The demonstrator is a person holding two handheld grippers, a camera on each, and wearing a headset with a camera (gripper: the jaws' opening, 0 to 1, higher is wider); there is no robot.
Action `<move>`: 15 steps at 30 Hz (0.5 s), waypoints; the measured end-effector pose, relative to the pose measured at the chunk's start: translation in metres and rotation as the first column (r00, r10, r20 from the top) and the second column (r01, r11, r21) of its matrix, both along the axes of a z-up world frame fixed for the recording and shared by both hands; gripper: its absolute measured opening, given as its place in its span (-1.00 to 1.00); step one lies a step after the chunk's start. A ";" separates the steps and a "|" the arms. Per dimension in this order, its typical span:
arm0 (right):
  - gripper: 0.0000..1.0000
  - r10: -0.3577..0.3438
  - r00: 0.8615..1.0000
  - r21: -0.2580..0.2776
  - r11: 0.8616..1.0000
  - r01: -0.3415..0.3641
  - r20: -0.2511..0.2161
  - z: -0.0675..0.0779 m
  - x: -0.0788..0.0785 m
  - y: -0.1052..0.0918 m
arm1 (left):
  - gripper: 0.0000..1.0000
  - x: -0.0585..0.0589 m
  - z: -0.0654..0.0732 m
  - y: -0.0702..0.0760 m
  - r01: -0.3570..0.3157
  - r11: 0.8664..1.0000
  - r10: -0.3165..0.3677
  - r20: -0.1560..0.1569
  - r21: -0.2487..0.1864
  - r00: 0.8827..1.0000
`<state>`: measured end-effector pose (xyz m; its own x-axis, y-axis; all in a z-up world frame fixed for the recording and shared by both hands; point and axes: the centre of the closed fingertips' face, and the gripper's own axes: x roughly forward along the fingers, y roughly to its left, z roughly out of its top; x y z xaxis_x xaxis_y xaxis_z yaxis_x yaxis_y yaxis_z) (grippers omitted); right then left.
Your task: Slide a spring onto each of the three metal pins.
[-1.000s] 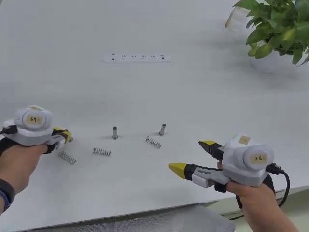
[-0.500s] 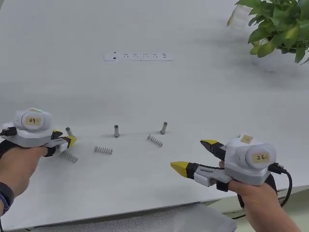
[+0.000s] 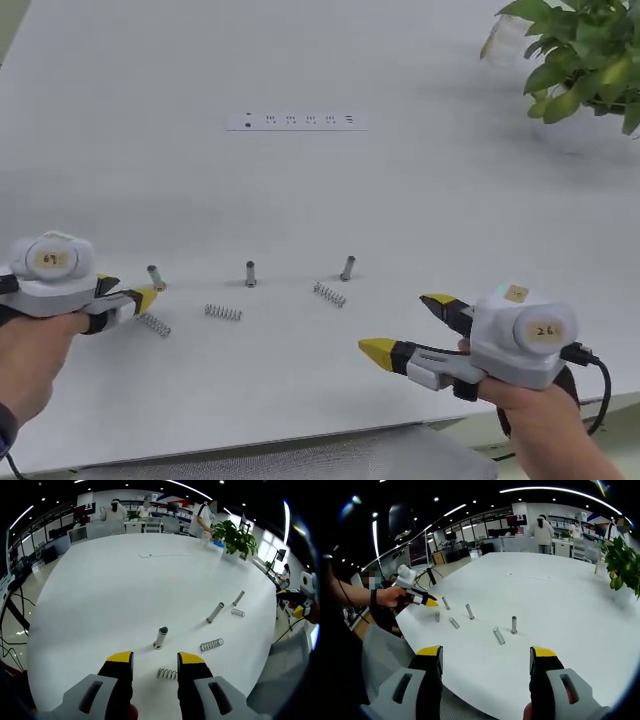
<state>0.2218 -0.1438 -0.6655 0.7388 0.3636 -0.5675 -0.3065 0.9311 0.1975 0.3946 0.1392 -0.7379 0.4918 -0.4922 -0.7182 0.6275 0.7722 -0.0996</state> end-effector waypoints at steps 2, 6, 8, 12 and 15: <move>0.39 0.000 1.000 0.002 1.000 0.000 0.001 0.000 0.000 0.000 | -0.42 -0.002 0.001 0.003 -0.004 1.000 0.004 0.003 -0.001 1.000; 0.39 0.004 1.000 0.001 1.000 -0.004 0.003 0.000 -0.001 0.000 | -0.41 -0.007 0.003 0.010 -0.020 1.000 0.020 0.000 -0.004 1.000; 0.39 0.003 1.000 0.003 1.000 -0.003 0.005 0.001 -0.001 0.000 | -0.40 -0.010 0.003 0.012 -0.024 1.000 0.024 -0.001 -0.008 1.000; 0.39 0.006 1.000 0.003 1.000 -0.006 0.008 0.001 -0.001 0.000 | -0.39 -0.016 0.003 0.015 -0.023 1.000 0.023 0.002 -0.007 1.000; 0.39 0.009 1.000 0.003 1.000 -0.009 0.010 0.002 -0.002 0.000 | -0.39 -0.018 0.003 0.017 -0.022 1.000 0.022 0.003 -0.005 1.000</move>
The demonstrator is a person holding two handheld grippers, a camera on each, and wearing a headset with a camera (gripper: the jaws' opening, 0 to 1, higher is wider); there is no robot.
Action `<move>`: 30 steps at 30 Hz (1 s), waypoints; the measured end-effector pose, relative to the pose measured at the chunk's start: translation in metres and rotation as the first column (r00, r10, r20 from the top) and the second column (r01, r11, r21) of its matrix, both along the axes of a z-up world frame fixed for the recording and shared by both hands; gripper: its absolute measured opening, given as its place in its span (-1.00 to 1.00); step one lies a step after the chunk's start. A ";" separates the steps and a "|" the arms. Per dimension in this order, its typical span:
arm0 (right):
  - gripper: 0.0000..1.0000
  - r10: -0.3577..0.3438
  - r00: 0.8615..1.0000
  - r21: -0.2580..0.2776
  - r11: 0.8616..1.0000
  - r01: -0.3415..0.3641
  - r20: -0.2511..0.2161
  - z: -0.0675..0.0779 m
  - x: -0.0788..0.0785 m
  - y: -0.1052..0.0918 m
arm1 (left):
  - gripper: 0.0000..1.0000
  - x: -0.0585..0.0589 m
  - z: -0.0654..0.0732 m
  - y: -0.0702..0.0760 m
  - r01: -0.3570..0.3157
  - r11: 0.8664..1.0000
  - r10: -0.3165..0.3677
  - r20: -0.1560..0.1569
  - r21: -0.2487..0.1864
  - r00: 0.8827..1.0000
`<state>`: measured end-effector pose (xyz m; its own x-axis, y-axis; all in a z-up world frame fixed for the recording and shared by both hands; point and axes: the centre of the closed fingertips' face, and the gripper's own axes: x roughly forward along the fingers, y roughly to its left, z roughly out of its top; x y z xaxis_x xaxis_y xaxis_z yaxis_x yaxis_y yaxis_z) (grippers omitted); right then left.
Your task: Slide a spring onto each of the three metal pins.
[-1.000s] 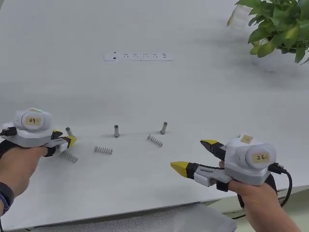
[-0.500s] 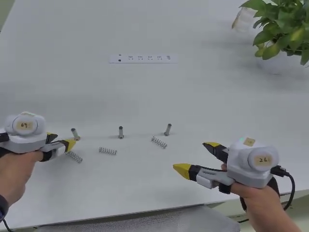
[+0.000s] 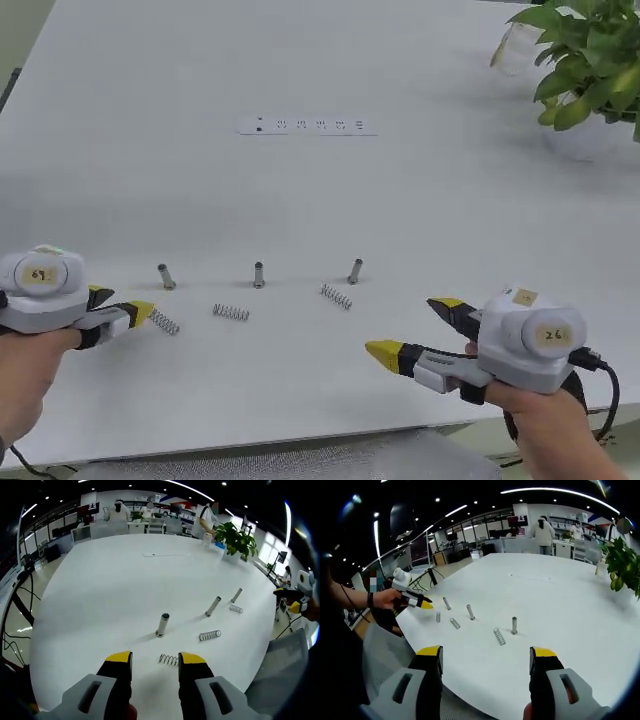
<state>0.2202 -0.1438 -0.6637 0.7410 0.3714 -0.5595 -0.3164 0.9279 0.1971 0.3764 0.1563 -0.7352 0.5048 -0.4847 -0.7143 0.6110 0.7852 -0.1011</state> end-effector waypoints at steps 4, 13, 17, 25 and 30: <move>0.38 -0.001 1.000 0.000 1.000 0.001 0.003 0.001 -0.001 0.000 | -0.39 -0.002 0.000 0.003 0.005 1.000 -0.005 0.001 0.004 1.000; 0.39 0.001 1.000 -0.003 1.000 -0.001 0.001 0.000 -0.005 0.000 | -0.35 -0.004 0.002 0.007 0.063 0.997 -0.063 0.013 0.037 0.998; 0.39 -0.002 1.000 -0.001 1.000 0.002 0.004 0.001 -0.006 0.001 | -0.30 -0.004 0.007 0.008 0.105 0.993 -0.106 0.025 0.054 0.994; 0.39 -0.003 1.000 -0.004 1.000 0.003 0.004 0.001 -0.008 0.002 | -0.11 -0.012 0.012 0.002 0.291 0.948 -0.299 0.043 0.128 0.953; 0.39 -0.010 1.000 -0.004 1.000 0.010 0.005 0.001 -0.010 0.001 | -0.09 -0.019 0.013 -0.002 0.410 0.894 -0.423 0.040 0.180 0.905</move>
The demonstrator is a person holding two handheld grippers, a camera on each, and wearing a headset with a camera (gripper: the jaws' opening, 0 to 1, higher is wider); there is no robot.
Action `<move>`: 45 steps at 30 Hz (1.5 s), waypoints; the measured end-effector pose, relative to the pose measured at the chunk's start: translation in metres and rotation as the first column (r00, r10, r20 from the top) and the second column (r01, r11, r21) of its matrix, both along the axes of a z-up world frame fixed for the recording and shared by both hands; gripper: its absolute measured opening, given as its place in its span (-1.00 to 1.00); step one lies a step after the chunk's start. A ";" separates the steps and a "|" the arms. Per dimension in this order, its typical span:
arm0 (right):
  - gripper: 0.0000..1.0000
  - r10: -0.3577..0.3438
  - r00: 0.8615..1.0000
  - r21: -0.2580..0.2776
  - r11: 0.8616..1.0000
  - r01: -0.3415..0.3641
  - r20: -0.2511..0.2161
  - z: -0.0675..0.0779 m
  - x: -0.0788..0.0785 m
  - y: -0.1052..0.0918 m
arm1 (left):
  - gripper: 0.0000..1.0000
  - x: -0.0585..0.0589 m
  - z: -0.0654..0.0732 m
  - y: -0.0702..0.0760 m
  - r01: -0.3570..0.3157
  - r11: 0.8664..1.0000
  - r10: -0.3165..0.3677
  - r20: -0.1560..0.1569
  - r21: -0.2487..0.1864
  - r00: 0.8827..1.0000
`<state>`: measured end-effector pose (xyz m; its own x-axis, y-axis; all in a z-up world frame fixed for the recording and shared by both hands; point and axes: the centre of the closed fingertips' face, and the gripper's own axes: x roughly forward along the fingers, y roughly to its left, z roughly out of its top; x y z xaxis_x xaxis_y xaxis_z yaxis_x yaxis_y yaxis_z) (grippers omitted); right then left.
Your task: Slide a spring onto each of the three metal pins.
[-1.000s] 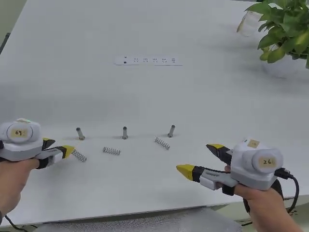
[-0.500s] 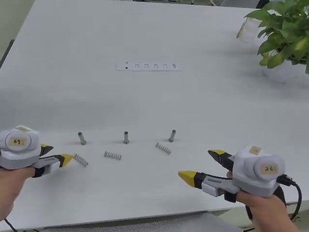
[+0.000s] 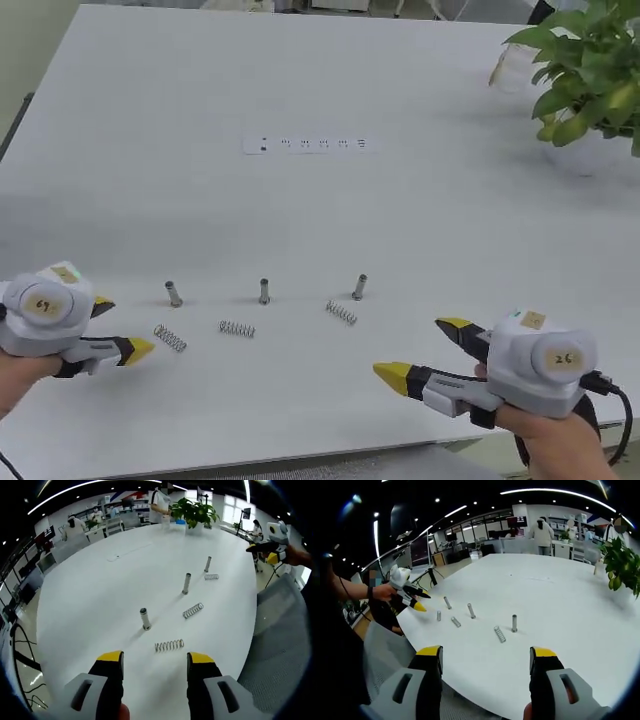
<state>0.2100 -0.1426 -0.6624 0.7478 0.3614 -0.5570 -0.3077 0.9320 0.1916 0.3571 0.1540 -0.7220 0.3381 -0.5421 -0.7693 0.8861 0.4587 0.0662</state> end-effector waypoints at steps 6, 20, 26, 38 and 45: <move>0.39 -0.006 1.000 -0.003 1.000 0.006 -0.005 -0.001 -0.004 -0.002 | -0.05 -0.009 -0.003 -0.006 0.128 0.990 -0.128 -0.005 0.052 0.992; 0.39 -0.019 1.000 -0.006 1.000 0.019 -0.010 -0.003 -0.007 -0.004 | -0.06 -0.013 -0.015 -0.024 0.361 0.919 -0.363 -0.020 0.159 0.932; 0.39 -0.021 1.000 -0.004 1.000 0.021 -0.013 -0.004 -0.006 -0.003 | -0.10 -0.012 -0.030 -0.029 0.415 0.891 -0.412 -0.054 0.184 0.910; 0.39 -0.026 0.999 -0.007 1.000 0.026 -0.020 -0.004 -0.006 -0.007 | -0.21 -0.013 -0.048 -0.034 0.478 0.853 -0.469 -0.096 0.210 0.878; 0.38 -0.023 0.999 -0.007 1.000 0.022 -0.028 -0.006 -0.007 -0.006 | -0.26 -0.017 -0.060 -0.028 0.493 0.839 -0.471 -0.144 0.229 0.870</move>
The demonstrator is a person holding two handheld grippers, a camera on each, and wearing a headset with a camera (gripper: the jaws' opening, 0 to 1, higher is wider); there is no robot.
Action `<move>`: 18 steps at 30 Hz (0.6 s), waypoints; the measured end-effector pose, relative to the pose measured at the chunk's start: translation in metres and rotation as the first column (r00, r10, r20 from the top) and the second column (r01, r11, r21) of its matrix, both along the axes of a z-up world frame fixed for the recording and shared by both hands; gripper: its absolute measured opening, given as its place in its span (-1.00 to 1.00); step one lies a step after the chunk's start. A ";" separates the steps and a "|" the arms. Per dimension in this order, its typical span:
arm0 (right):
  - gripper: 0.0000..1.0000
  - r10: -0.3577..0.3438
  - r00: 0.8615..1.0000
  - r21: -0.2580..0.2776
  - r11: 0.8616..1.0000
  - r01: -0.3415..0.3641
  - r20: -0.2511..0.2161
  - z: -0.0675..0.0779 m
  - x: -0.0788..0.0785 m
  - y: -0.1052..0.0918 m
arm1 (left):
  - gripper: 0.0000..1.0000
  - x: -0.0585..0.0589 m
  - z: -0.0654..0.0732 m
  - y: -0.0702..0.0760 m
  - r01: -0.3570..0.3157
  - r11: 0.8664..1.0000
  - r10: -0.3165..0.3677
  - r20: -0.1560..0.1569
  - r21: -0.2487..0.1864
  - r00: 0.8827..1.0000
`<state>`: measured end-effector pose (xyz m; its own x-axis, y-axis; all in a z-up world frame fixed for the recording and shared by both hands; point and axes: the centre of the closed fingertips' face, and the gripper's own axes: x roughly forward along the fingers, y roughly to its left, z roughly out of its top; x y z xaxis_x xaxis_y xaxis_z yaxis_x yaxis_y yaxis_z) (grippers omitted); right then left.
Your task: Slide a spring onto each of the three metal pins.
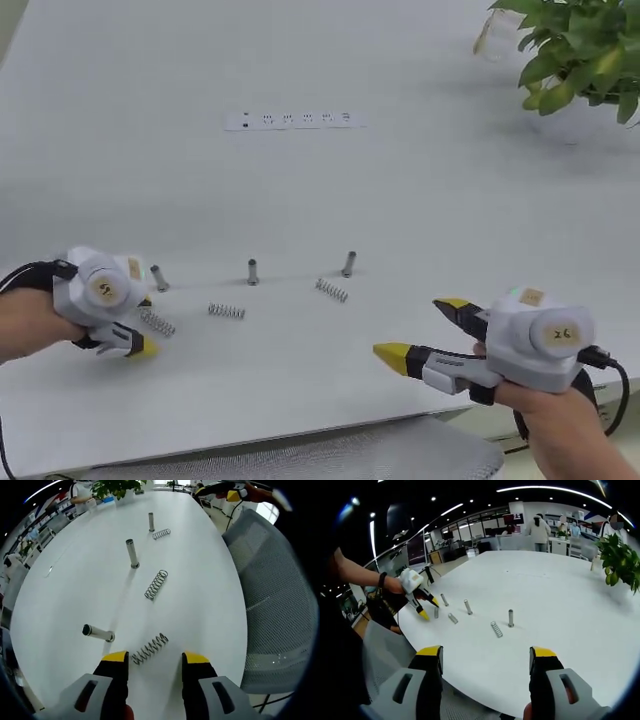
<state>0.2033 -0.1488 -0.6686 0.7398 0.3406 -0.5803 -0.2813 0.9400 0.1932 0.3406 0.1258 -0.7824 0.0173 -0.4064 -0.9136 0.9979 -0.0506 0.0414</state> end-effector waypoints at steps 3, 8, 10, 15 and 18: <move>0.38 0.001 1.000 0.001 1.000 -0.001 0.001 0.000 0.001 0.000 | -0.32 -0.003 -0.001 0.001 0.015 1.000 -0.015 0.001 0.005 1.000; 0.37 0.001 1.000 0.004 1.000 -0.001 0.000 0.000 0.001 0.001 | -0.45 -0.007 -0.001 0.002 0.015 1.000 -0.015 0.000 0.004 1.000; 0.37 0.007 1.000 0.002 1.000 -0.007 -0.002 -0.001 0.002 0.002 | -0.52 -0.010 -0.002 0.002 0.012 1.000 -0.012 -0.009 -0.001 1.000; 0.37 0.020 1.000 0.006 1.000 -0.020 0.002 0.000 0.004 0.006 | -0.74 -0.021 -0.006 0.005 0.042 0.999 -0.042 -0.036 -0.001 0.998; 0.37 0.024 1.000 0.007 1.000 -0.024 0.004 0.001 0.006 0.008 | -0.78 -0.020 -0.006 0.005 0.034 0.999 -0.034 -0.032 -0.002 0.999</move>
